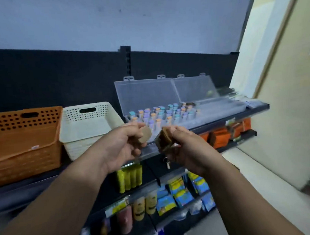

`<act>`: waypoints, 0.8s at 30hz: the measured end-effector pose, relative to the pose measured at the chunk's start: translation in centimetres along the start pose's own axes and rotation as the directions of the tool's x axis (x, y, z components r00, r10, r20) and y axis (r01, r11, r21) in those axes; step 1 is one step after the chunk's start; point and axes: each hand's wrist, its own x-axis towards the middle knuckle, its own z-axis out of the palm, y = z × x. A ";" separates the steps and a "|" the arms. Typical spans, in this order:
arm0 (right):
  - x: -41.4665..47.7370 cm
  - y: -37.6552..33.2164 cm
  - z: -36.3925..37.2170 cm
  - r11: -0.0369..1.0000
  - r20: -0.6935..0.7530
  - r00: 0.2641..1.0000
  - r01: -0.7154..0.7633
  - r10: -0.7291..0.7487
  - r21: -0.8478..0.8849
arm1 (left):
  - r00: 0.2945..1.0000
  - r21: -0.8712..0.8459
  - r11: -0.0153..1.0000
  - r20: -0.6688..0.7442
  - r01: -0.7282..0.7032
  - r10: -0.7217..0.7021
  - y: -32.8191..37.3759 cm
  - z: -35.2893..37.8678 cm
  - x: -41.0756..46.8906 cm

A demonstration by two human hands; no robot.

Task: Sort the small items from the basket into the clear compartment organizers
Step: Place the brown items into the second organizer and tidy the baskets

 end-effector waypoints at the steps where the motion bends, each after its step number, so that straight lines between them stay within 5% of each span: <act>1: -0.7 -0.2 -1.9 0.998 -0.011 1.000 -0.005 0.006 0.058 | 0.999 -0.012 1.000 0.034 0.019 -0.019 -0.4 1.8 0.7; 8: -2.8 -1.2 -11.7 0.976 -0.073 0.996 0.068 -0.054 0.209 | 0.954 -0.037 0.995 0.289 0.088 -0.073 -2.3 11.3 5.7; 13: -0.9 -1.7 -16.5 0.987 -0.217 0.972 0.117 -0.091 0.110 | 0.969 0.140 0.990 0.246 -0.031 -0.004 -2.9 15.2 10.7; 24: 10.8 -7.6 -24.9 0.985 -0.309 0.935 0.158 -0.173 -0.072 | 0.957 0.041 0.993 0.273 -0.114 0.099 0.9 20.7 23.9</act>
